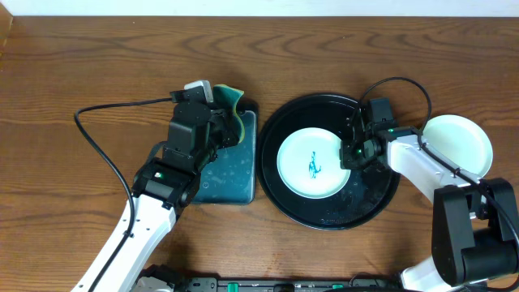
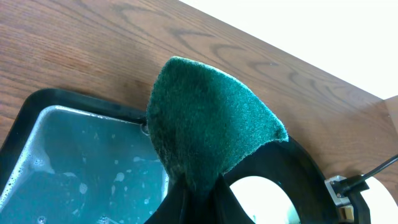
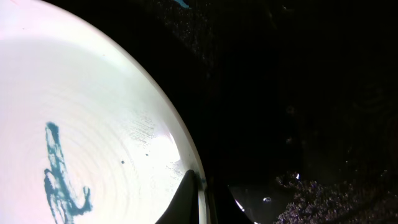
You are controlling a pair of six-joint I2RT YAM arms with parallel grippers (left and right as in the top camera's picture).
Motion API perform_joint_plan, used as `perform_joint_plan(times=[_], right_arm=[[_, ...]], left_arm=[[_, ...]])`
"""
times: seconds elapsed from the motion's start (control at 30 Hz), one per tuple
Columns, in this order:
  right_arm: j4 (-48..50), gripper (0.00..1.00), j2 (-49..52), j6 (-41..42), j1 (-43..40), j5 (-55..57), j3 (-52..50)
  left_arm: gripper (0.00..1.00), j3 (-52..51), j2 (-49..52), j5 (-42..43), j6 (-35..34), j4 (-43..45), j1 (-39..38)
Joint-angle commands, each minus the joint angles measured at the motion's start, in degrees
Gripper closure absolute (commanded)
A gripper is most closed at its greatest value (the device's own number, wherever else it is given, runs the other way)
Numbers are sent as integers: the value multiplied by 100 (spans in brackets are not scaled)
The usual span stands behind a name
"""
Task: Clean dirty plates on tray and stack at the side
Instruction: 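Carry the sponge from the water tray onto the white plate, left gripper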
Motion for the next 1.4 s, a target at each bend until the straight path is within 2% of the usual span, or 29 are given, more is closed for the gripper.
perform_joint_plan(times=[0.0, 0.73, 0.83, 1.07, 1.23, 1.37], right_arm=[[-7, 98, 269, -61, 92, 70, -225], [-4, 98, 269, -61, 92, 70, -225], [-4, 98, 269, -61, 92, 72, -225], [-4, 98, 269, -61, 92, 72, -225], [-4, 98, 269, -63, 92, 72, -225], [-4, 98, 269, -61, 92, 72, -225]], left_arm=[[92, -26, -83, 57, -50, 46, -2], [93, -26, -83, 57, -46, 42, -2], [93, -33, -50, 44, 238, -44, -2], [93, -76, 654, -234, 450, -586, -2], [92, -81, 1379, -249, 450, -625, -2], [93, -79, 1491, -249, 450, -621, -2]])
